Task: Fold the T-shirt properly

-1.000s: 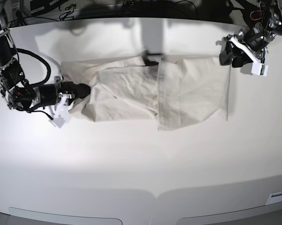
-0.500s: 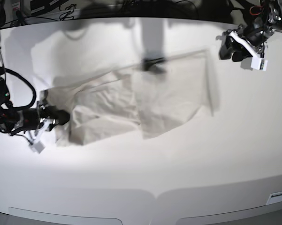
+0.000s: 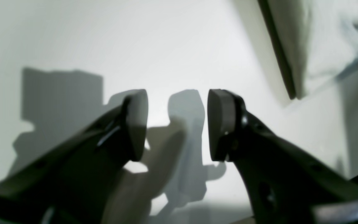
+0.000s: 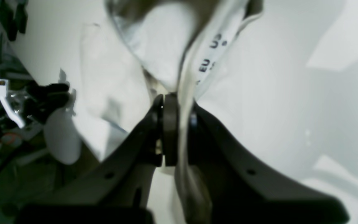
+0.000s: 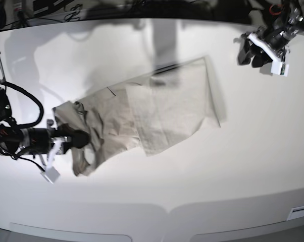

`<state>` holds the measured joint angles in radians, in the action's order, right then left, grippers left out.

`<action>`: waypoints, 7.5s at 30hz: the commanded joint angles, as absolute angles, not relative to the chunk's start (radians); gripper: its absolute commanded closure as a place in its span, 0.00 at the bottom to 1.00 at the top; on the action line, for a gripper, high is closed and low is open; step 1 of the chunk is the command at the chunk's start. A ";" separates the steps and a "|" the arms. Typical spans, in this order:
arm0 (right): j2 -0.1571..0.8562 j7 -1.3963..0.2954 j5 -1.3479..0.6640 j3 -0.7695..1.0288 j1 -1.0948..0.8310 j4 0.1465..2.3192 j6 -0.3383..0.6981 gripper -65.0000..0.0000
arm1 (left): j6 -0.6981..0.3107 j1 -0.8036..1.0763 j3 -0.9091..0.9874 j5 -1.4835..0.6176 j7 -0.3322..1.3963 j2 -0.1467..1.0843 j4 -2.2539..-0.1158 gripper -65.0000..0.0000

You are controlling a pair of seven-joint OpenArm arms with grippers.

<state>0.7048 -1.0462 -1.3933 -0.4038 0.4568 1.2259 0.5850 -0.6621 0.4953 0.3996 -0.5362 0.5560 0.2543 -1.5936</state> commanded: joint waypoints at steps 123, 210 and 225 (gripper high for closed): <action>0.345 -0.733 -0.575 -0.791 0.292 1.438 0.478 1.00 | -0.591 0.086 0.321 -0.415 0.402 0.178 -1.246 1.00; 0.485 -0.806 -0.246 0.014 -1.205 2.174 0.261 1.00 | -0.698 1.061 0.732 -0.382 0.210 0.136 -1.517 1.00; 0.476 -0.727 -0.339 0.064 -0.935 1.531 0.392 1.00 | -0.698 0.878 0.730 -0.155 0.090 0.130 -1.061 1.00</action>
